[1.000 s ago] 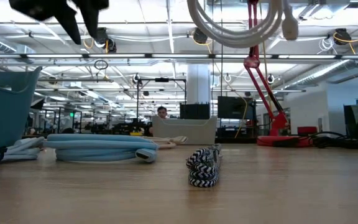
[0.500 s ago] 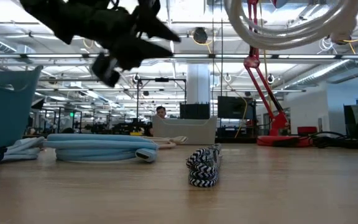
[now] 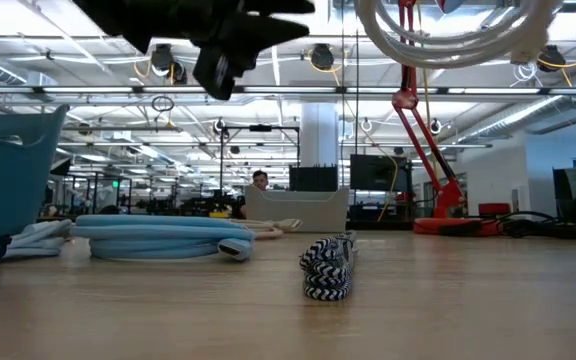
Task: Pick & Place USB Port
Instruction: Put the white HDMI cable into the blue bin
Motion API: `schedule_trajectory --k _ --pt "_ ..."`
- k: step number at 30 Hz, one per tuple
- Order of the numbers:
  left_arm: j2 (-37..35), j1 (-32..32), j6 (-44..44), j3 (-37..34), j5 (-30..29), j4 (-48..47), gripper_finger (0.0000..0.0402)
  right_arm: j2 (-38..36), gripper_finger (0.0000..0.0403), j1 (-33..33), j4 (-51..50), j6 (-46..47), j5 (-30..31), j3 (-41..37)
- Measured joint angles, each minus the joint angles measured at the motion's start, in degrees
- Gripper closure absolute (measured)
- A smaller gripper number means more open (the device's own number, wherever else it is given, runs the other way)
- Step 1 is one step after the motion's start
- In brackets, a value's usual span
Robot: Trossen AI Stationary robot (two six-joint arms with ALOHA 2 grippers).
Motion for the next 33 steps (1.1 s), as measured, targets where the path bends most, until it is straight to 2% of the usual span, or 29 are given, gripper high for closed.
schedule_trajectory --k 11,22,28,33 --pt "0.0 0.1 2.4 4.9 2.8 -5.1 0.0277 0.0 0.0327 -0.1 -0.4 -3.0 6.7 6.2" --pt "0.4 -1.6 2.5 5.6 1.4 -4.6 0.0277 0.1 0.0328 -0.1 -0.3 -3.7 6.7 6.2" --pt "3.5 -2.7 2.0 6.7 2.4 -3.3 0.0277 0.1 0.0326 -0.1 0.5 -3.6 6.7 6.2" --pt "9.2 -3.1 3.6 14.0 5.4 -3.3 0.0277 0.1 0.0327 -0.2 0.2 -3.5 6.0 6.2"
